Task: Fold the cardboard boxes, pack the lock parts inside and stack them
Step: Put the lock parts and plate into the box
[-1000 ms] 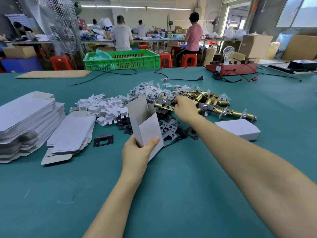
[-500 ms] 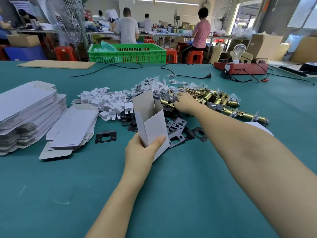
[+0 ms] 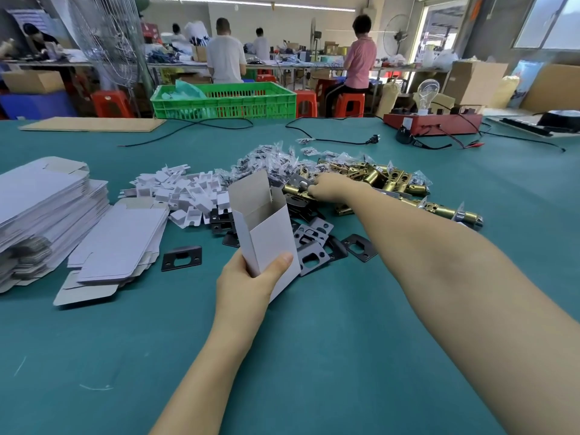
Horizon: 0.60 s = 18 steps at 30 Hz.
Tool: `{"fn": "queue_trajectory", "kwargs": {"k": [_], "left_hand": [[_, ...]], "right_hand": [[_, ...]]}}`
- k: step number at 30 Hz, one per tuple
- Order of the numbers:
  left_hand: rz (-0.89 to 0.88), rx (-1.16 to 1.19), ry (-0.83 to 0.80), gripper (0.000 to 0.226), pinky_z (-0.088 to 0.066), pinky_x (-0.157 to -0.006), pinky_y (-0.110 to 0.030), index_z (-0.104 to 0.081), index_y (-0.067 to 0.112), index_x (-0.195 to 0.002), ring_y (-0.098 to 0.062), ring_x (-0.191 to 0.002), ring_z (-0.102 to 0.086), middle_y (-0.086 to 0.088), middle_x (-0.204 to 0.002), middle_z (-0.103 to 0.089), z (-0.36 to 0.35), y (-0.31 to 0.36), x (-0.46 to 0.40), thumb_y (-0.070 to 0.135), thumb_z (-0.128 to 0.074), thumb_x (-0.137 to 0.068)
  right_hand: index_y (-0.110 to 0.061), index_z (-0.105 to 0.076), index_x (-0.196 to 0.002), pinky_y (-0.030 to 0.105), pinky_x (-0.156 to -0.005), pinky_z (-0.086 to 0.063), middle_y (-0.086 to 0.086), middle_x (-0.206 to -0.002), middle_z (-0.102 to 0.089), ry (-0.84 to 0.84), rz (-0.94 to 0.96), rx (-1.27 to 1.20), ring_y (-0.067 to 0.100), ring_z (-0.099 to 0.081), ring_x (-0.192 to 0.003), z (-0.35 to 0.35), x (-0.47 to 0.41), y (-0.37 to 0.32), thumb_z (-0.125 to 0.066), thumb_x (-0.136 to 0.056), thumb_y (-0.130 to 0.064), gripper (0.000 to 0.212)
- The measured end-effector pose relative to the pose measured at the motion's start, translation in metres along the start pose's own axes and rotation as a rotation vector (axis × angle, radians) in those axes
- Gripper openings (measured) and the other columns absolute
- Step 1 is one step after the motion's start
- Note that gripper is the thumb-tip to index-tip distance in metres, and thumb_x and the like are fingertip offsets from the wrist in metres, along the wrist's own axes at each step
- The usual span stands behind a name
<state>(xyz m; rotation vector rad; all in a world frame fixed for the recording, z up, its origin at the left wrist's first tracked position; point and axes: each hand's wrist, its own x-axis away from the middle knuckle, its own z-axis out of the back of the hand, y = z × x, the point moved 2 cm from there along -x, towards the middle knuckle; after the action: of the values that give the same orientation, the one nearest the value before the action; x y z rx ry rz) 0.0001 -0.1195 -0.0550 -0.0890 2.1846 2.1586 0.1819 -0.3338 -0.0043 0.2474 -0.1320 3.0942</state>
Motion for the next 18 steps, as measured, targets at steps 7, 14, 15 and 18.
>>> {"fn": "queue_trajectory", "kwargs": {"k": [7,14,15,18], "left_hand": [[0.005,0.012,0.012,0.018,-0.052,-0.077,-0.026,-0.068,0.034,-0.095,-0.001,-0.085,-0.069,0.020,-0.090,-0.074,0.001,-0.001,-0.001,0.029,-0.078,-0.081],[0.012,0.015,0.019,0.019,-0.053,-0.079,-0.027,-0.068,0.032,-0.096,-0.006,-0.089,-0.070,0.018,-0.091,-0.074,0.001,-0.001,-0.002,0.030,-0.078,-0.080],[0.015,0.015,0.021,0.019,-0.054,-0.079,-0.028,-0.068,0.032,-0.096,-0.007,-0.090,-0.070,0.017,-0.092,-0.074,0.001,-0.001,-0.002,0.030,-0.079,-0.080],[0.023,0.022,0.025,0.020,-0.055,-0.080,-0.030,-0.068,0.032,-0.096,-0.008,-0.090,-0.070,0.017,-0.091,-0.074,0.001,-0.001,-0.002,0.030,-0.079,-0.080]], "right_hand": [[-0.001,-0.036,-0.144,0.040,-0.116,-0.019,0.017,-0.156,-0.024,0.115,0.060,0.037,0.030,-0.022,-0.143,-0.005,0.009,0.000,-0.025,-0.102,-0.030,0.052],[-0.004,-0.041,-0.142,0.042,-0.115,-0.024,0.016,-0.152,-0.031,0.179,0.098,0.095,0.032,-0.029,-0.138,0.002,0.025,-0.002,-0.027,-0.104,-0.031,0.049],[-0.005,-0.042,-0.141,0.043,-0.114,-0.026,0.015,-0.152,-0.031,0.203,0.106,0.060,0.032,-0.030,-0.137,0.004,0.031,-0.001,-0.029,-0.104,-0.031,0.047],[0.001,-0.044,-0.137,0.039,-0.111,-0.028,0.016,-0.150,-0.034,0.408,0.145,-0.124,0.030,-0.035,-0.134,0.012,0.056,0.003,-0.036,-0.103,-0.028,0.045]]}}
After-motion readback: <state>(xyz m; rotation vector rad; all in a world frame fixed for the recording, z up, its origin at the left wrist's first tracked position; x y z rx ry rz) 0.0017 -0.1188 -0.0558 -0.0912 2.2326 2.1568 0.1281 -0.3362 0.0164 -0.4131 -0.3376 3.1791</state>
